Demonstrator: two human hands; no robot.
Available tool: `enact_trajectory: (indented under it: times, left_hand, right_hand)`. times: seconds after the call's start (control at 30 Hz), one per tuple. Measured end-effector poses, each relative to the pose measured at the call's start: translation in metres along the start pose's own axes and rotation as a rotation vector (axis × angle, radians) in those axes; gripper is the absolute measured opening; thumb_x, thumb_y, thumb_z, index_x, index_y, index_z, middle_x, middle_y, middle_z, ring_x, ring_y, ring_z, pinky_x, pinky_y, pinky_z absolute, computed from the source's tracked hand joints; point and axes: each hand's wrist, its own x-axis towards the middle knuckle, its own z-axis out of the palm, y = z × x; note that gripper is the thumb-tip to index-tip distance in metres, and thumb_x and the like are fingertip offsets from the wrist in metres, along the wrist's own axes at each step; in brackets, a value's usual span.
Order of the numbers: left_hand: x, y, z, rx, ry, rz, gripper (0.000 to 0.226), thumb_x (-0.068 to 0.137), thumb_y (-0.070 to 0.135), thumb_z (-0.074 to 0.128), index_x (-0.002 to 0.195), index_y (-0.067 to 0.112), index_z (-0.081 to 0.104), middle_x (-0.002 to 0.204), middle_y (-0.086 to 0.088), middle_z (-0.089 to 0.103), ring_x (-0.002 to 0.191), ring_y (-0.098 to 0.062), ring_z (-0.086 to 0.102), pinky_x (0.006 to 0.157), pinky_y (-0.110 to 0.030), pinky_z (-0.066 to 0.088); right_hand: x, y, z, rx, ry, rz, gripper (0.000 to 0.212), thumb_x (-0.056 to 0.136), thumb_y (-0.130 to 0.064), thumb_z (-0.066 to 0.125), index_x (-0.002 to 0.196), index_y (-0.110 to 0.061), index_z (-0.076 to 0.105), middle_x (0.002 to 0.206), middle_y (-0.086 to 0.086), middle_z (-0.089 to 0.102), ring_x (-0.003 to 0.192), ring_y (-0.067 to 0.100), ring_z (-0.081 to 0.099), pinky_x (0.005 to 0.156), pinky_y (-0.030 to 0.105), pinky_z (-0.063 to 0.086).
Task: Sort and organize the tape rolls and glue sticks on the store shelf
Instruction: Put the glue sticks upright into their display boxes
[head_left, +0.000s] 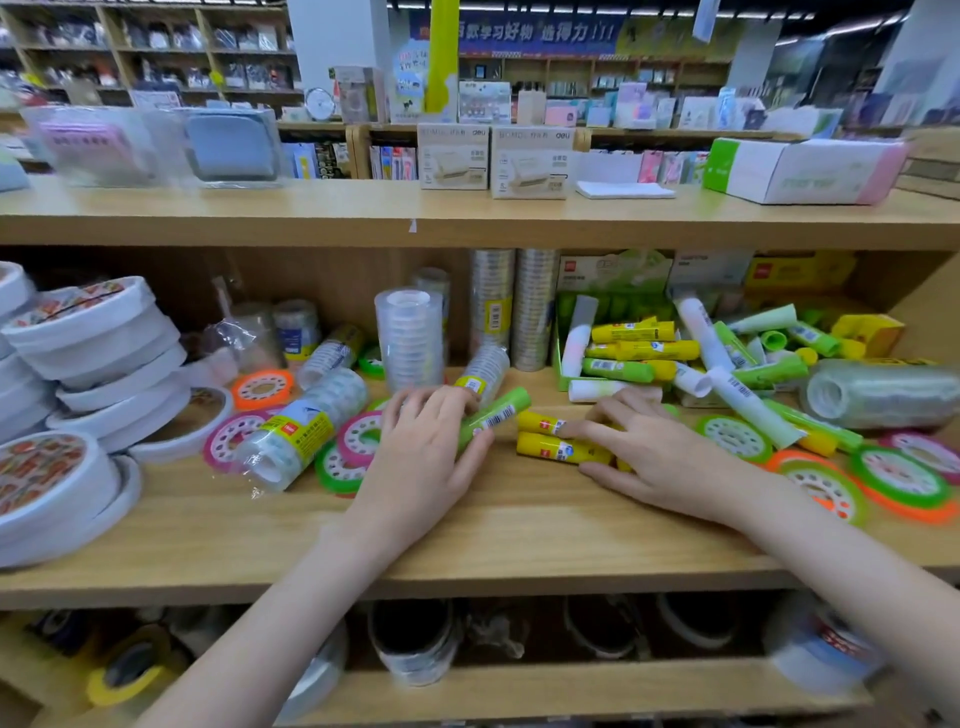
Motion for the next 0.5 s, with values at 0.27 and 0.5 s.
enact_trajectory:
  times: [0.27, 0.5]
  left_hand:
    - [0.006, 0.012, 0.001, -0.035, 0.049, -0.152, 0.039, 0.088, 0.042, 0.036, 0.094, 0.009, 0.057, 0.089, -0.005, 0.061, 0.086, -0.03, 0.055, 0.086, -0.041, 0.037]
    - [0.019, 0.054, 0.011, -0.056, 0.157, -0.248, 0.031, 0.084, 0.04, 0.043, 0.088, 0.011, 0.054, 0.087, -0.002, 0.057, 0.093, -0.019, 0.042, 0.079, -0.029, 0.031]
  right_hand:
    - [0.006, 0.011, 0.001, 0.086, 0.173, -0.035, 0.034, 0.089, -0.044, 0.035, 0.12, -0.031, 0.043, 0.094, 0.004, 0.053, 0.091, 0.012, 0.04, 0.067, 0.03, 0.046]
    - [0.0, 0.036, -0.004, 0.213, 0.409, 0.056, 0.041, 0.086, -0.038, 0.045, 0.116, -0.015, 0.06, 0.088, 0.008, 0.056, 0.087, 0.02, 0.046, 0.076, 0.026, 0.037]
